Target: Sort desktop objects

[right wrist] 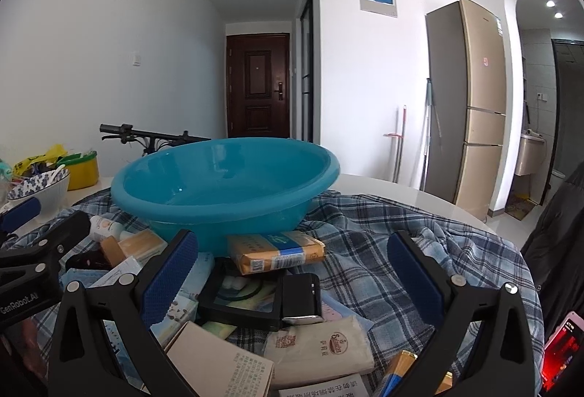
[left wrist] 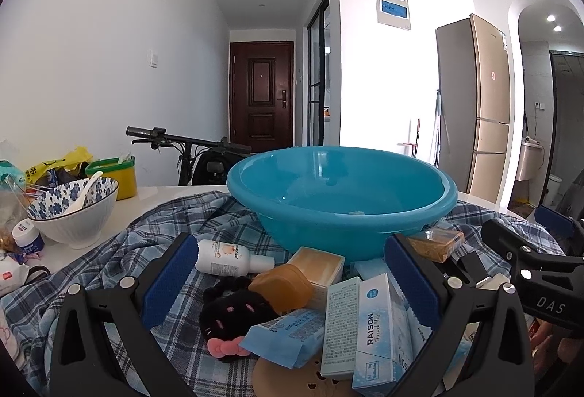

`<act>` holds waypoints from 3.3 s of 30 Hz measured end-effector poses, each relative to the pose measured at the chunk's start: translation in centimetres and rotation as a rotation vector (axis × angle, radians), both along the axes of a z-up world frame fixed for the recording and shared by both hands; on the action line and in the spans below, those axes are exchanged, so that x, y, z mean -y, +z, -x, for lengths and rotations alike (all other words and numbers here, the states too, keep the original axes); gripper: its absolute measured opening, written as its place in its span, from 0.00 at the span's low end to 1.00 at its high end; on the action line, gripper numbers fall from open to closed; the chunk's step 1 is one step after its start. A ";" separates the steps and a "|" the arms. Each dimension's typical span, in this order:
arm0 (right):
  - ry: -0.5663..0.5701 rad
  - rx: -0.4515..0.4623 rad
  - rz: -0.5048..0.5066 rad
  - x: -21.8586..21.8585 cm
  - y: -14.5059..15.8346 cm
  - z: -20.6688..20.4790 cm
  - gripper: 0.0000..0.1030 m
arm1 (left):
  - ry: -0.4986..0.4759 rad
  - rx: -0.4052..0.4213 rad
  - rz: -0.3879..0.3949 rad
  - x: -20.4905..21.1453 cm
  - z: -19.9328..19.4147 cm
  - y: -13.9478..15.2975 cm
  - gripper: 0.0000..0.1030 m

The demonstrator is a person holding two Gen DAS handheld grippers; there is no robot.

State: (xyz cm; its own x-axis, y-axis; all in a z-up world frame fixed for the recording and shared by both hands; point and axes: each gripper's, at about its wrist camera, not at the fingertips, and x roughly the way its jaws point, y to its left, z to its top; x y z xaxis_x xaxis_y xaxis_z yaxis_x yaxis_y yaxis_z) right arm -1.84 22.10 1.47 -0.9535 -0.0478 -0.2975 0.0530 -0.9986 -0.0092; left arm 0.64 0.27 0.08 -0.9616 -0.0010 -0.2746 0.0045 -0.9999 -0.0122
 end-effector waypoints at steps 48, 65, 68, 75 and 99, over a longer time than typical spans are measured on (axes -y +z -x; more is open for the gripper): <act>0.008 0.049 0.001 0.2 -0.4 0.7 1.00 | -0.069 0.011 0.009 -0.6 0.0 -0.1 1.00; -0.004 0.053 0.020 -0.2 -0.3 0.8 0.99 | -0.061 0.009 0.005 -0.4 0.1 -0.1 1.00; -0.001 0.055 0.024 -0.2 -0.3 0.8 0.99 | -0.060 0.010 0.005 -0.4 0.2 -0.2 1.00; -0.002 0.030 0.017 -0.2 -0.1 0.4 0.99 | -0.057 0.011 0.008 -0.5 0.1 -0.2 1.00; 0.073 0.208 0.044 0.4 -0.6 3.0 0.99 | -0.070 0.154 -0.112 -0.1 1.3 0.9 1.00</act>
